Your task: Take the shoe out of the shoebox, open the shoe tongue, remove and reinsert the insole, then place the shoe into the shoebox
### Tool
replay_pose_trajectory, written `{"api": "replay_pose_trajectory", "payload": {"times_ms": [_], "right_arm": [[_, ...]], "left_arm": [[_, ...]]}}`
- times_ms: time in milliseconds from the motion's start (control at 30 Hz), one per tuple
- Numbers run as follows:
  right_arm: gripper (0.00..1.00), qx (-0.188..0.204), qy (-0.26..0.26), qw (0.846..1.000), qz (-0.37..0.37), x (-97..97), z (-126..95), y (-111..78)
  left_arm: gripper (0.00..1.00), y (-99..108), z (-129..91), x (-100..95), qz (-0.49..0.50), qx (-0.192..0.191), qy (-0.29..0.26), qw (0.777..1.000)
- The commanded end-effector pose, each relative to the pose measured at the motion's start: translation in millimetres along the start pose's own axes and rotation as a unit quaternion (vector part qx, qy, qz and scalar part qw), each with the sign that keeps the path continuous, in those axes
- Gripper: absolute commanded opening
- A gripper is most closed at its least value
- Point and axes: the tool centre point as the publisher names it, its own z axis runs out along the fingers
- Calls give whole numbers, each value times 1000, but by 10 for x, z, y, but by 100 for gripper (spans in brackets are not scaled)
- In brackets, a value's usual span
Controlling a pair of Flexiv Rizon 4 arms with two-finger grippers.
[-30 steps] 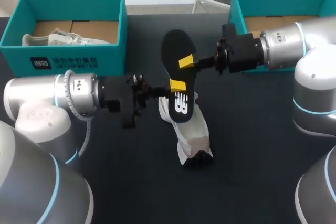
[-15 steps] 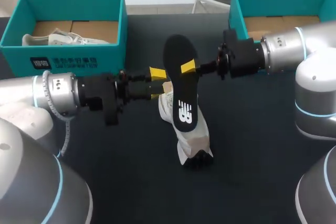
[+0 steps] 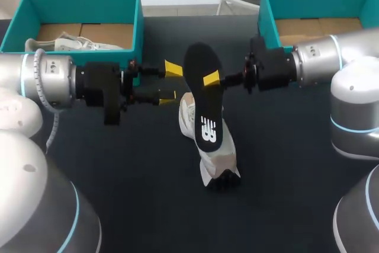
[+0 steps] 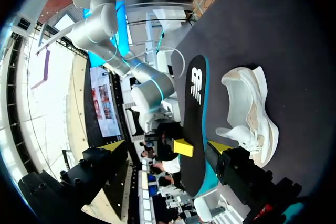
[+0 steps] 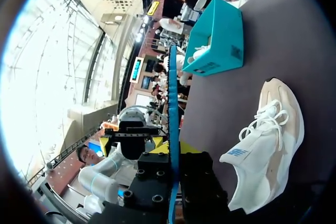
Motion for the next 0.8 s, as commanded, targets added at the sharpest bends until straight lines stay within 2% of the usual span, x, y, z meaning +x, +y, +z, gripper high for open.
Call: {"api": "replay_pose_trajectory", "payload": {"times_ms": [33, 67, 100, 133, 167, 200, 267, 333, 367, 400, 767, 800], "right_arm": [[0, 1, -2, 1000, 2, -24, 10, 4], [0, 1, -2, 1000, 3, -28, 9, 3], [0, 2, -2, 1000, 3, -31, 9, 2], [0, 3, -2, 1000, 3, -35, 12, 1], [0, 3, -1, 1000, 4, -42, 16, -3], [0, 3, -1, 1000, 4, -45, 18, -6], [0, 2, 0, 1000, 4, -55, 27, -14], [0, 1, 1, 1000, 3, -57, 33, -17], [0, -1, 1, 1000, 3, -60, 40, -21], [0, -1, 2, 1000, 2, -61, 43, -23], [0, -2, 4, 1000, 1, -69, 55, -29], [0, -2, 4, 1000, 1, -68, 54, -29]], "left_arm": [[100, -6, 0, -8, -21, 10, 30, 999], [100, 5, 12, -17, -23, 10, 98, 995], [100, -8, 3, -63, -13, 5, 132, 991], [100, -3, 24, -71, -35, 18, 196, 980], [100, -6, 22, -117, -26, 4, 226, 974], [100, -9, 27, -132, -36, 18, 266, 963], [100, 0, 35, -175, -44, 9, 331, 943], [100, 13, 50, -217, -31, -4, 372, 928], [100, 17, 61, -247, -21, 4, 398, 917], [100, 14, 74, -264, -12, 0, 413, 911], [100, 14, 74, -264, -12, 0, 413, 911], [100, 16, 105, -279, -18, 8, 445, 895]]}}
